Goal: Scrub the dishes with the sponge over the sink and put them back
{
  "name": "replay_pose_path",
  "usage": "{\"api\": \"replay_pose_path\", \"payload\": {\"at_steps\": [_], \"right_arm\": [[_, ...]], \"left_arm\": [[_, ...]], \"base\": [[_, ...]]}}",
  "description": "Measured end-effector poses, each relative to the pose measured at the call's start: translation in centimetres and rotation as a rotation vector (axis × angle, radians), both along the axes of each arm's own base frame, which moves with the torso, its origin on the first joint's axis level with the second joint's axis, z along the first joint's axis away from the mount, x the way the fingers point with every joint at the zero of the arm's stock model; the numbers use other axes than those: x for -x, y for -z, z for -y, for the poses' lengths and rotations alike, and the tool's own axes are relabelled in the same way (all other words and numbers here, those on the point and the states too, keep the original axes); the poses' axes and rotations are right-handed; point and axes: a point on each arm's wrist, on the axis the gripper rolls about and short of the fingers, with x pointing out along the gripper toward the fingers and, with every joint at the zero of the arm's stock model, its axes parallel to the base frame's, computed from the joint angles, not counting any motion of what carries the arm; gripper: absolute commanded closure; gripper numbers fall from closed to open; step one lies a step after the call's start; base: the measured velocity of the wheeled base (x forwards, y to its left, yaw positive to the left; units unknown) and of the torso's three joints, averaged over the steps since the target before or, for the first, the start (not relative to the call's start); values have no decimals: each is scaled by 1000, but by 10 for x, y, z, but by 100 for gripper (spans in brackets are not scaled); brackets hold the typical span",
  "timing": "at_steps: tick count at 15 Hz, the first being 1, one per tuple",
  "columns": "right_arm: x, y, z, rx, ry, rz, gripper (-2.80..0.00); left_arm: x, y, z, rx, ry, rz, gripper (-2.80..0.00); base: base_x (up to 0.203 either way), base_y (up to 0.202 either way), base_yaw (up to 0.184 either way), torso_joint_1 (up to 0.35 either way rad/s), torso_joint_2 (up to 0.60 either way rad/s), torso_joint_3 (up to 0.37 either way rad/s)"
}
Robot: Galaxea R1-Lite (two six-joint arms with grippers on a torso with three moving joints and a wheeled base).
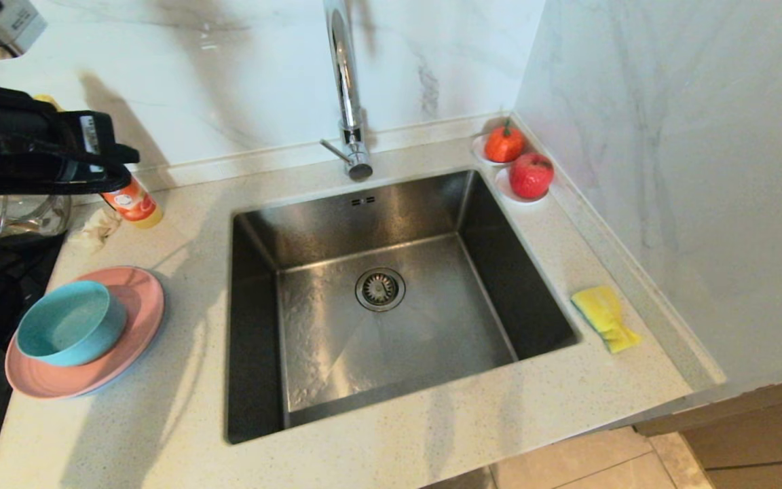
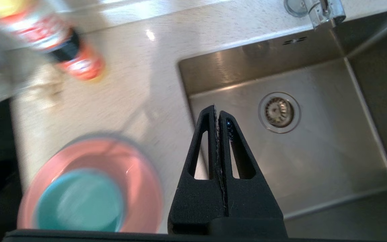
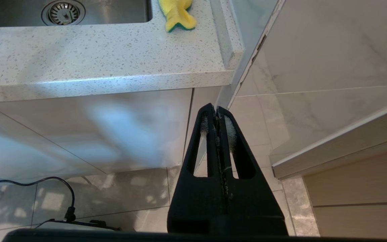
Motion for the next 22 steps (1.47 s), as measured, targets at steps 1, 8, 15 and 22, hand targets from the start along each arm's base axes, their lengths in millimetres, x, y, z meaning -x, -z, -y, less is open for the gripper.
{"api": "replay_pose_path", "payload": {"at_steps": [1, 8, 15, 22], "right_arm": [[0, 0, 0, 0, 0, 0, 0], [0, 0, 0, 0, 0, -1, 0], [0, 0, 0, 0, 0, 0, 0], [0, 0, 0, 0, 0, 0, 0]], "left_arm": [[21, 3, -2, -7, -10, 30, 0], [183, 56, -26, 36, -226, 244, 0], [268, 178, -30, 19, -209, 299, 0], [253, 266, -26, -49, -27, 228, 0]], "base": [[0, 0, 0, 0, 0, 0], [0, 0, 0, 0, 0, 0], [0, 0, 0, 0, 0, 0], [0, 0, 0, 0, 0, 0]]}}
